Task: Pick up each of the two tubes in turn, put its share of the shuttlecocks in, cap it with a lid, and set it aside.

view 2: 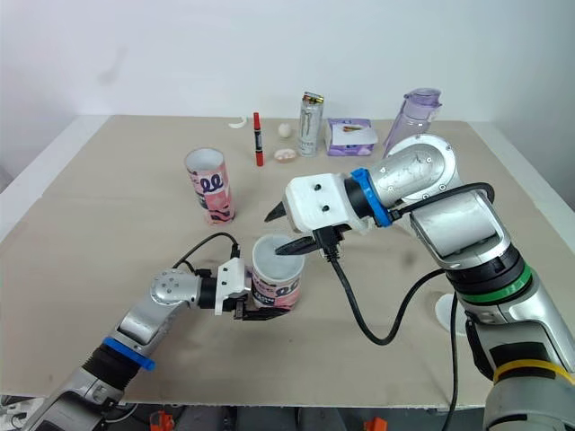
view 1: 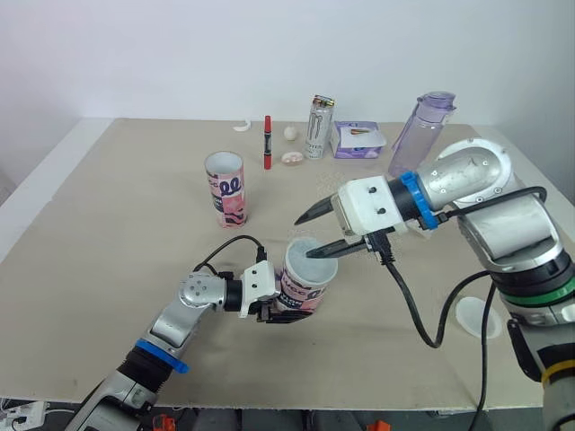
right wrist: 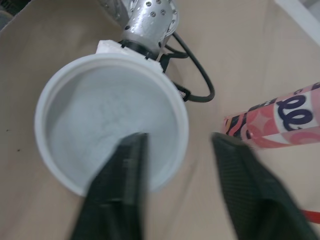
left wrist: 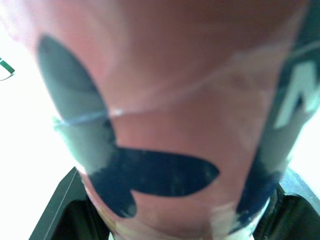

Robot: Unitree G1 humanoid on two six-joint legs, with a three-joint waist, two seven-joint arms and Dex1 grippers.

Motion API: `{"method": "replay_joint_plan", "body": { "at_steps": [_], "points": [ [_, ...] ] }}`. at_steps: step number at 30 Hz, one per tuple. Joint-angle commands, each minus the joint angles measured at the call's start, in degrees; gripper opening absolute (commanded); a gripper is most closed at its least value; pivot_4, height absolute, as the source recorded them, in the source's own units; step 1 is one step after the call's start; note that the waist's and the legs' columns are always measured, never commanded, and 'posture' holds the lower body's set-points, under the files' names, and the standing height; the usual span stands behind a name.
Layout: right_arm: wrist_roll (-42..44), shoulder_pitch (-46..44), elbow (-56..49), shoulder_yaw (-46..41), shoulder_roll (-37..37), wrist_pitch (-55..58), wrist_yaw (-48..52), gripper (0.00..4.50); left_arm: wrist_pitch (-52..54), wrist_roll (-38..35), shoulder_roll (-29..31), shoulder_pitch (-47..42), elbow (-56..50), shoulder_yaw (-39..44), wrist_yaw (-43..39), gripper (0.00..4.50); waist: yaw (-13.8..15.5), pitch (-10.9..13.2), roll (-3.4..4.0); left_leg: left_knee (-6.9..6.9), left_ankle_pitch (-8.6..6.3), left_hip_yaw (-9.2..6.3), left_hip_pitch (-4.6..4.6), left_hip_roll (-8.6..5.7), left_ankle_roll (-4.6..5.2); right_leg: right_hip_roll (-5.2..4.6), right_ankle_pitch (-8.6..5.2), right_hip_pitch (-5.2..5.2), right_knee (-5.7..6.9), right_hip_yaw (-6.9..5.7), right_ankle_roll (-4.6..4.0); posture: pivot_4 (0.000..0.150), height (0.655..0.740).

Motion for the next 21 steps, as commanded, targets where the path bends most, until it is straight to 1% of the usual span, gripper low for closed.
{"method": "replay_joint_plan", "body": {
  "at_steps": [1,4,7,9,11,13,17,20,21],
  "points": [
    [3.59,-4.12,2.13,-6.29,-0.61,4.38,-0.59,2.42,2.29,4.03,2.18,1.43,4.28,0.04,2.08,2.87,-0.04,0.03,-0.02,-0.01,0.0,0.04,0.0,-0.01,0.0,-0.06,0.0,-0.01,-0.02,-0.01,0.0,0.15,0.74],
    [7.29,-5.28,2.36,-9.33,-0.83,8.9,-0.93,2.42,2.21,4.01,2.31,1.51,4.27,0.15,2.12,2.87,-0.05,0.04,-0.02,-0.05,0.0,0.19,0.0,-0.02,0.0,-0.19,0.01,-0.05,-0.05,-0.05,0.0,0.15,0.74],
    [9.98,-4.28,0.99,-10.47,-1.23,12.37,-0.45,2.42,2.15,3.99,2.28,1.38,4.33,0.22,2.15,2.87,-0.06,0.05,-0.06,-0.08,0.0,0.18,0.0,-0.01,0.0,-0.21,0.0,-0.05,-0.08,-0.08,-0.01,0.15,0.74],
    [11.54,-0.32,-2.32,-10.36,-2.37,14.17,-0.02,1.45,2.17,3.98,2.19,1.27,4.29,0.16,2.14,2.87,-0.07,0.05,-0.06,-0.1,0.0,0.2,0.0,-0.02,0.0,-0.24,0.0,-0.06,-0.1,-0.09,0.0,0.15,0.74],
    [12.43,2.65,-4.76,-10.06,-2.6,15.24,-0.77,0.76,2.21,3.96,2.18,1.21,4.22,0.08,2.09,2.87,-0.04,0.04,-0.22,-0.11,0.0,0.21,0.0,-0.01,0.0,-0.25,0.0,-0.06,-0.12,-0.11,0.0,0.15,0.74],
    [12.93,4.6,-6.46,-9.33,-2.43,16.2,-1.7,0.09,2.16,3.93,2.21,1.15,4.26,0.03,2.04,2.87,-0.14,0.08,-0.17,-0.13,-0.01,0.3,-0.01,-0.01,-0.02,-0.33,0.0,-0.08,-0.15,-0.12,0.0,0.15,0.74],
    [10.16,8.1,-7.44,-5.71,-1.5,15.51,-3.59,0.09,2.1,3.99,2.13,0.97,4.35,-0.07,2.04,2.87,-0.27,0.1,-0.26,-0.13,-0.01,0.42,0.0,-0.01,-0.02,-0.4,0.0,-0.11,-0.16,-0.12,0.01,0.15,0.74],
    [5.66,8.99,-6.5,-1.85,-2.0,12.18,-3.69,0.09,2.1,3.96,2.14,0.98,4.32,-0.02,2.13,2.87,-0.31,0.09,-0.27,-0.13,-0.02,0.46,0.04,-0.02,-0.03,-0.45,0.0,-0.11,-0.18,-0.13,0.01,0.15,0.74],
    [3.59,8.83,-5.82,-0.26,-2.16,10.36,-3.47,0.09,2.15,3.92,2.18,1.03,4.28,0.01,2.15,2.87,-0.35,0.02,-0.4,-0.13,-0.02,0.47,0.05,-0.02,-0.03,-0.46,0.0,-0.11,-0.19,-0.13,0.01,0.15,0.74]
  ]
}}
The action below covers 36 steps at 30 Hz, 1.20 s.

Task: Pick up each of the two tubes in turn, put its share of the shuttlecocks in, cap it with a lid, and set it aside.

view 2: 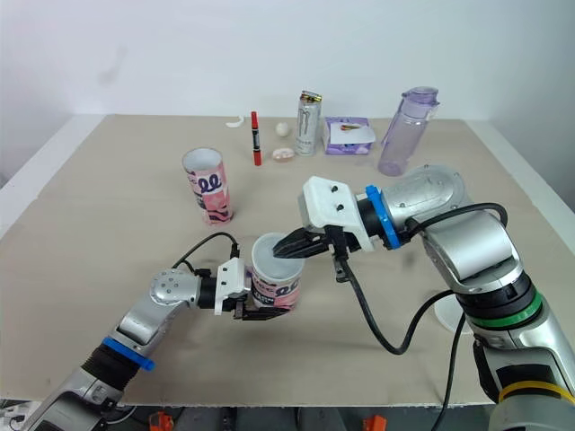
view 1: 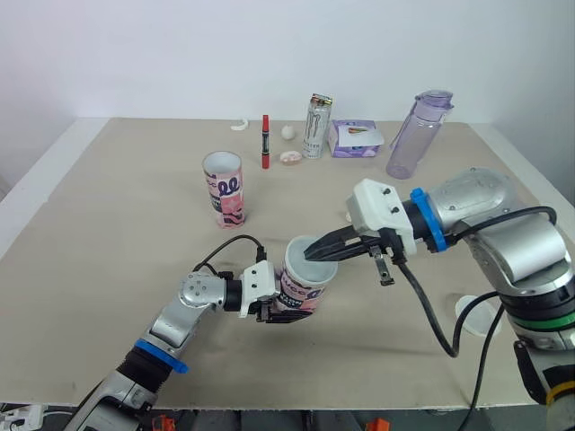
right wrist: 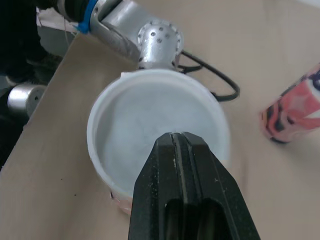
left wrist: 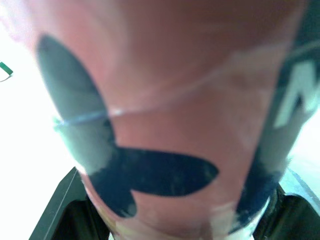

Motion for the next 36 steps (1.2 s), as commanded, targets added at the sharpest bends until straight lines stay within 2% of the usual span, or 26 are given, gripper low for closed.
{"method": "replay_joint_plan", "body": {
  "at_steps": [1,8,9,12,15,20,22,26,30,36],
  "points": [
    [-6.8,-0.08,1.36,5.5,-0.54,-3.87,-0.08,0.09,2.1,4.04,2.04,1.01,4.56,0.12,2.01,2.87,-0.08,-0.1,-0.17,0.0,-0.06,0.02,0.15,0.03,-0.1,-0.03,0.0,0.08,-0.05,-0.03,0.0,0.15,0.74],
    [-11.28,-1.64,2.59,10.4,1.36,-7.15,0.63,0.09,1.93,4.16,2.16,1.05,4.73,0.25,2.33,2.87,-0.89,-0.19,-0.29,0.0,-0.18,0.08,0.29,0.13,-0.29,-0.26,-0.02,0.08,-0.31,-0.24,-0.04,0.15,0.74],
    [-11.51,-2.05,2.72,10.97,1.99,-6.52,0.7,0.09,1.89,4.16,2.11,1.04,4.76,0.19,2.43,2.87,-0.89,-0.19,-0.29,-0.02,-0.19,0.11,0.45,0.11,-0.32,-0.79,-0.03,0.06,-0.37,-0.62,-0.04,0.15,0.74],
    [-10.76,-3.79,3.41,11.77,4.28,-1.96,0.37,0.09,1.67,4.32,1.95,1.01,4.8,-0.01,2.65,2.87,-0.94,-0.23,-0.19,-0.06,-0.21,0.14,0.46,0.14,-0.34,-1.05,-0.02,0.06,-0.64,-0.99,-0.05,0.15,0.74],
    [-9.79,-5.61,3.62,11.99,5.47,2.29,0.89,0.09,1.49,4.48,1.86,1.03,4.86,0.02,2.65,2.87,-0.95,-0.24,-0.23,-0.12,-0.21,0.27,0.49,0.46,-0.33,-1.8,0.1,0.04,-1.14,-2.05,-0.25,0.15,0.74],
    [-8.86,-8.75,4.22,13.63,6.05,9.69,2.66,0.09,1.3,4.57,1.95,1.16,4.77,0.18,2.83,2.87,-0.92,-0.22,-0.16,-0.12,-0.22,0.62,0.52,0.87,-0.33,-2.27,0.21,-0.06,-1.48,-2.96,-0.44,0.15,0.74],
    [-8.48,-8.95,4.35,13.4,6.33,11.01,2.6,0.09,1.35,4.53,2.04,1.3,4.57,0.32,2.92,2.87,-0.86,-0.25,-0.14,-0.24,-0.23,0.84,0.52,0.96,-0.34,-2.75,0.32,-0.15,-1.56,-3.58,-0.62,0.15,0.74],
    [-4.12,-8.38,5.67,6.55,8.39,11.21,1.14,0.09,1.54,4.25,2.35,1.63,3.92,0.77,3.01,2.87,-0.77,-0.25,-0.16,-0.27,-0.23,0.99,0.52,0.9,-0.34,-3.13,0.33,-0.21,-1.63,-4.21,-0.61,0.15,0.74],
    [1.68,-6.1,8.87,-5.82,7.55,7.64,0.28,0.09,2.1,3.58,2.75,1.67,3.03,1.53,2.89,2.87,-0.61,-0.02,-0.28,-0.33,-0.22,1.07,0.33,0.84,-0.33,-3.14,0.41,-0.29,-1.63,-4.4,-0.63,0.15,0.74],
    [9.21,1.89,8.2,-17.72,3.18,8.61,-0.49,0.09,2.53,2.88,3.21,1.34,2.29,2.1,2.22,2.87,0.6,0.04,-0.32,-0.24,-0.15,0.98,-0.14,0.7,-0.21,-3.07,1.9,-0.66,-1.63,-4.4,-0.02,0.15,0.74]
  ]
}}
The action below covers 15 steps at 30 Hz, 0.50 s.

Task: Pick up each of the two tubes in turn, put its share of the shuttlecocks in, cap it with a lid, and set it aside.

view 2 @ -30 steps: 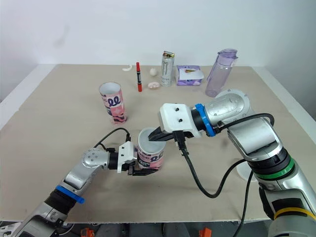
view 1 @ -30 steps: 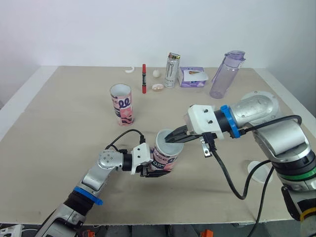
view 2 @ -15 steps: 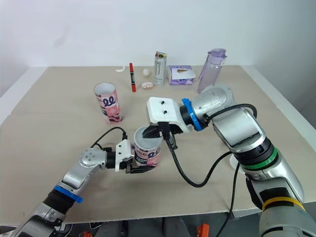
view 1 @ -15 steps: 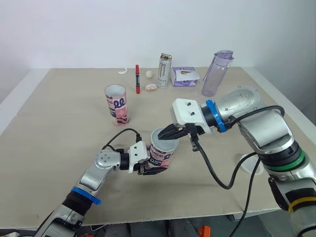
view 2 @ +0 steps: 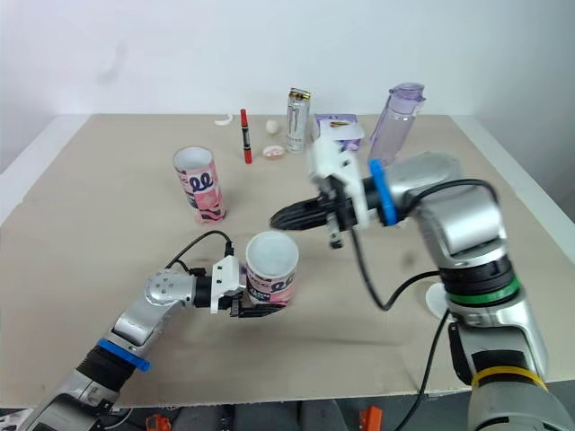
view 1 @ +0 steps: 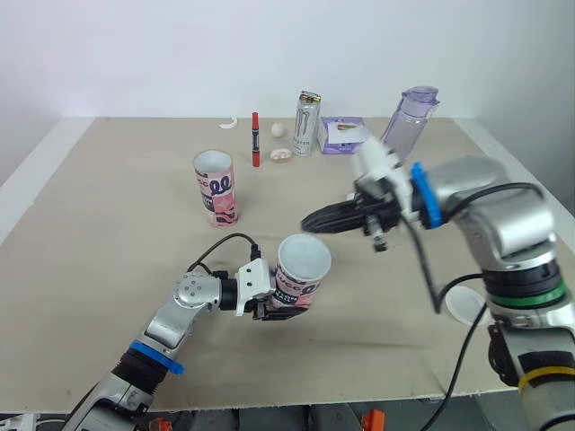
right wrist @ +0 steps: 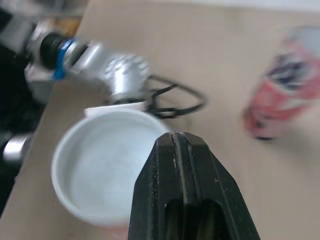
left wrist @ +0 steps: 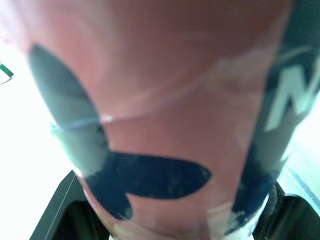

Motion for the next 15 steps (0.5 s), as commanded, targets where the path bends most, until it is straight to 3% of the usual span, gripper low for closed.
{"method": "replay_joint_plan", "body": {
  "at_steps": [1,7,8,10,11,13,14,15],
  "points": [
    [4.02,5.06,-2.16,-7.09,-1.31,-0.91,-1.31,0.09,2.63,2.85,2.46,0.41,3.33,1.13,1.56,2.87,0.06,0.01,-0.01,-0.02,-0.01,-0.05,-0.01,0.01,-0.01,0.04,0.01,0.0,0.0,-0.03,0.02,0.15,0.74],
    [2.54,21.94,-6.63,-12.1,-2.32,-8.85,-2.8,0.09,3.07,1.38,2.68,-0.16,1.94,1.61,0.46,2.87,0.23,0.03,0.0,-0.19,0.02,-0.23,-0.41,0.02,0.03,0.17,0.08,-0.1,0.0,-0.12,0.15,0.15,0.74],
    [1.55,24.28,-7.46,-11.67,-2.35,-11.17,-2.94,0.33,3.2,1.05,2.74,-0.19,1.64,1.58,0.15,2.87,0.17,0.07,0.02,-0.2,0.02,-0.25,-0.45,0.02,0.03,0.19,0.08,-0.12,0.0,-0.12,0.17,0.15,0.74],
    [-0.16,27.49,-8.56,-10.25,-2.14,-14.85,-3.98,1.33,3.48,-0.04,2.68,-0.18,1.03,1.85,-0.19,2.87,-0.05,0.14,0.15,-0.17,0.02,-0.25,-0.46,0.02,0.03,0.21,0.09,-0.17,0.0,-0.09,0.19,0.15,0.74],
    [-1.02,29.03,-9.15,-9.34,-1.64,-16.1,-4.73,1.46,3.43,-0.69,2.53,-0.19,0.61,2.16,-0.29,3.26,-0.08,0.17,0.17,-0.18,0.02,-0.25,-0.46,0.02,0.03,0.22,0.09,-0.18,0.0,-0.09,0.19,0.15,0.74],
    [-1.48,31.01,-9.89,-8.16,-0.99,-17.15,-5.58,2.16,2.99,-1.16,2.5,-0.25,0.08,2.45,-0.53,3.91,-0.03,0.26,0.04,-0.16,0.02,-0.5,-0.45,0.02,0.03,0.37,0.1,-0.15,0.0,-0.1,0.19,0.15,0.74],
    [-1.92,31.85,-10.09,-7.49,-0.66,-18.08,-6.2,2.67,2.69,-1.26,2.57,-0.24,-0.28,2.52,-0.74,4.35,-0.02,0.33,0.04,-0.17,0.02,-0.62,-0.48,0.03,0.03,0.44,0.1,-0.2,0.0,-0.1,0.19,0.15,0.74],
    [-2.47,32.79,-10.15,-6.69,-0.31,-19.1,-6.61,3.11,2.48,-1.49,2.59,-0.2,-0.81,2.7,-0.81,4.5,-0.01,0.34,0.05,-0.18,0.02,-0.71,-0.55,0.02,0.02,0.49,0.1,-0.23,0.0,-0.1,0.18,0.15,0.74]
  ]
}}
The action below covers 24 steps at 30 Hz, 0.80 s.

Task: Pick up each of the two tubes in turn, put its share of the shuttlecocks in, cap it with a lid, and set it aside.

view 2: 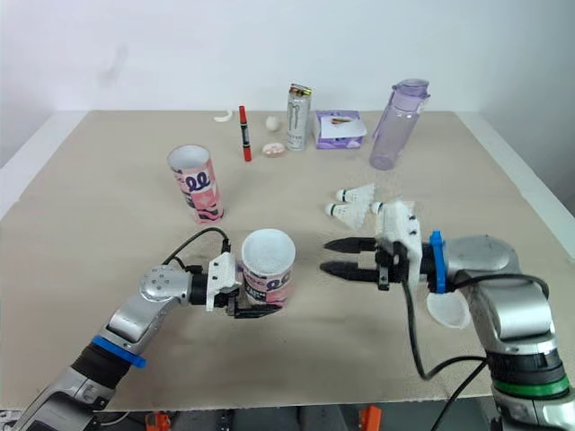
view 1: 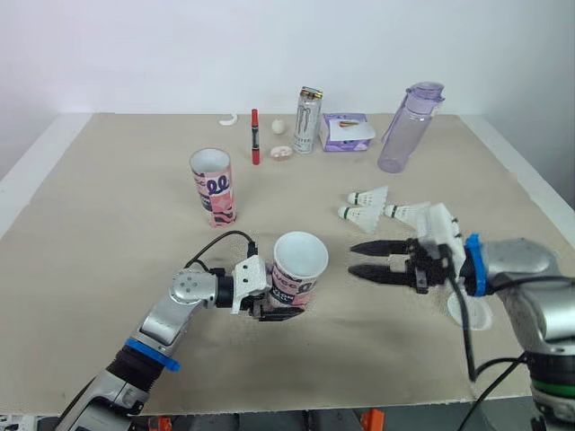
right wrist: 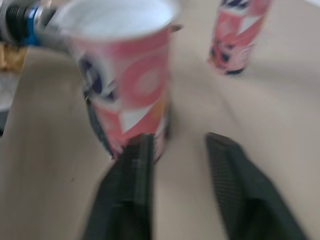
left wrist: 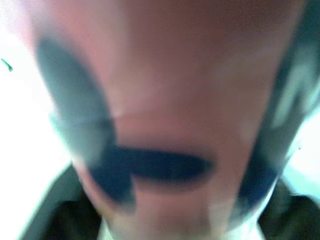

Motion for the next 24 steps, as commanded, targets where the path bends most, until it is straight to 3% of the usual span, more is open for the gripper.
{"method": "replay_joint_plan", "body": {
  "at_steps": [1,3,17,24],
  "points": [
    [-1.2,1.38,-1.77,1.38,0.71,-3.7,-1.62,3.53,-0.11,-0.21,0.64,0.18,-1.45,1.54,-0.12,4.5,0.02,0.02,0.03,0.0,0.0,0.0,0.0,0.0,0.0,0.01,0.0,0.0,0.0,0.0,0.0,0.15,0.74],
    [-1.82,2.23,-1.02,2.44,1.6,-4.8,-2.87,4.45,-0.34,-0.47,0.86,0.25,-2.39,1.91,-0.33,4.5,0.03,0.03,0.03,-0.03,-0.05,-0.02,-0.08,0.0,-0.08,0.03,-0.08,-0.03,0.0,0.01,0.02,0.15,0.74],
    [-6.42,2.42,2.16,12.49,10.55,-8.89,-10.5,4.45,2.84,-5.16,8.31,3.52,-12.44,7.02,-4.21,4.5,0.12,0.19,0.03,-0.04,-0.17,-0.48,-0.27,0.12,-0.22,0.48,-0.36,-0.01,0.01,0.05,0.04,0.15,0.74],
    [-7.7,1.72,3.7,15.26,13.53,-10.94,-12.04,4.45,10.31,-11.91,10.21,7.59,-17.05,11.41,-3.86,4.5,0.1,0.21,0.06,0.01,-0.17,-0.58,-0.27,0.13,-0.21,0.55,-0.37,0.02,0.1,0.04,0.02,0.15,0.74]
  ]
}}
